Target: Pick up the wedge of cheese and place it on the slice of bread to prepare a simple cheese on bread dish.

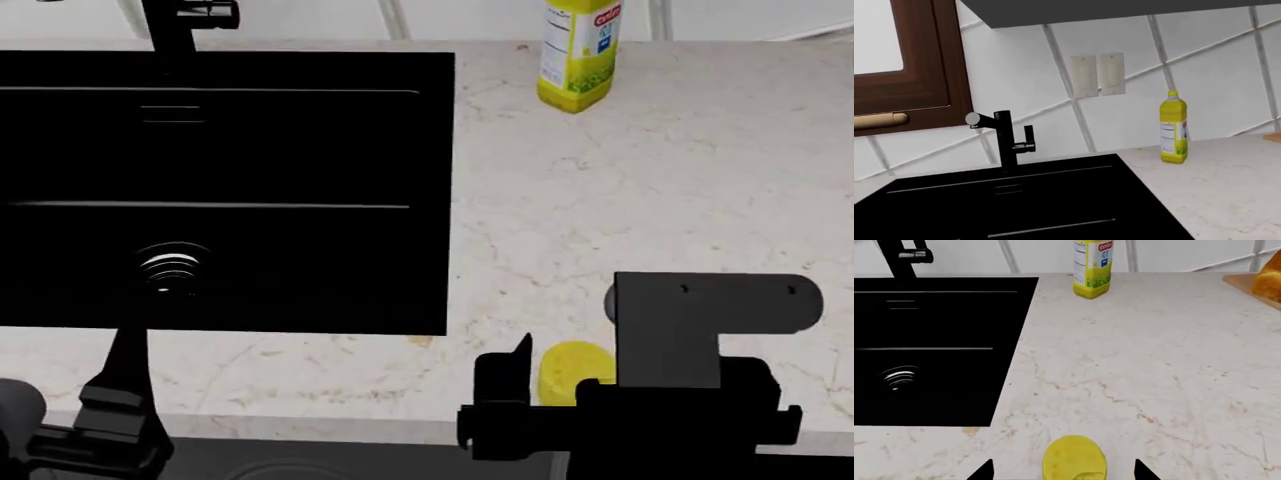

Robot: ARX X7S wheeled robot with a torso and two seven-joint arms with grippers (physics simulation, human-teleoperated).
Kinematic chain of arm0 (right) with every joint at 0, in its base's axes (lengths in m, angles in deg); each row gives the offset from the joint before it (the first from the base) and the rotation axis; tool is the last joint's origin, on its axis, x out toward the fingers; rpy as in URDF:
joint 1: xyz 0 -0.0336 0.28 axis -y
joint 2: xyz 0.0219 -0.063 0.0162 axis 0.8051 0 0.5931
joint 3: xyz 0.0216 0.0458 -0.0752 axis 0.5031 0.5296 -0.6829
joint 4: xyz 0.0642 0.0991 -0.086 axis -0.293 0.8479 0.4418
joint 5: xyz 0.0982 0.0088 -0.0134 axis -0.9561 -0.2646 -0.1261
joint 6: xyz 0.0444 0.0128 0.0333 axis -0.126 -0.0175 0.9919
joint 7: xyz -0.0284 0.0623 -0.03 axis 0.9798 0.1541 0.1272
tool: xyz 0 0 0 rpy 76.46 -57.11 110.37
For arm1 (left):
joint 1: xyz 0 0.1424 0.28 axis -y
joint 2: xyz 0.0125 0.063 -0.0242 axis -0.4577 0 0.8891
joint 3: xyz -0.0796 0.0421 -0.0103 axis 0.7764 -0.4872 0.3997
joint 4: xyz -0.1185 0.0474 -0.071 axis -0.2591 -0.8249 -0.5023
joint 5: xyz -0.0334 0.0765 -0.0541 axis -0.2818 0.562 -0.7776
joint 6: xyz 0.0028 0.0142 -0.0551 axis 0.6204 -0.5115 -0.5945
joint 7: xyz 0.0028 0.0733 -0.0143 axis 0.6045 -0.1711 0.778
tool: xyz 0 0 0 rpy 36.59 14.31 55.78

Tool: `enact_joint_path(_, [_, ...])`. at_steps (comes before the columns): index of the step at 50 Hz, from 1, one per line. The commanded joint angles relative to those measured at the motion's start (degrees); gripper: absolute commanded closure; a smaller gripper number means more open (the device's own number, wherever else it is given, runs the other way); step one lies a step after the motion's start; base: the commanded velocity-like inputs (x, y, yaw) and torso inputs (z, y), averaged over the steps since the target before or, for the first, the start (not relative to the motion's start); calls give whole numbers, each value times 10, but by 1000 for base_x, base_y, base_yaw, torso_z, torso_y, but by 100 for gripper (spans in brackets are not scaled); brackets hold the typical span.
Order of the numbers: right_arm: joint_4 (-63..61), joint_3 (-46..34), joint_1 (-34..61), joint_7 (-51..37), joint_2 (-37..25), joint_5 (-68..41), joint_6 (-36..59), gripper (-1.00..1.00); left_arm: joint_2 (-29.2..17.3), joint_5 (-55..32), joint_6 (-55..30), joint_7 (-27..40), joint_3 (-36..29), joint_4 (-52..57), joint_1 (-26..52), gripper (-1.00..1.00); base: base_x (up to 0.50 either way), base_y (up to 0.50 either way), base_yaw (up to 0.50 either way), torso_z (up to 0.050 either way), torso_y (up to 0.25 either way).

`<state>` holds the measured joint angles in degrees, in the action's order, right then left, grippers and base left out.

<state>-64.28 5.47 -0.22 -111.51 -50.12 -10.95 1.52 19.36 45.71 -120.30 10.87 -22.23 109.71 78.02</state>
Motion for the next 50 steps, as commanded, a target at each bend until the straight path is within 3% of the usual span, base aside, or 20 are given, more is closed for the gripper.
enact_joint_path(1, [52, -29, 18, 19, -20, 15, -24, -100, -3, -5, 0, 7, -1, -1, 1, -100, 0, 0, 0, 0, 0])
enact_joint_path(50, [216, -127, 64, 90, -50, 56, -75, -100, -14, -28, 13, 30, 2, -1, -2, -100, 0, 0, 0, 0, 0])
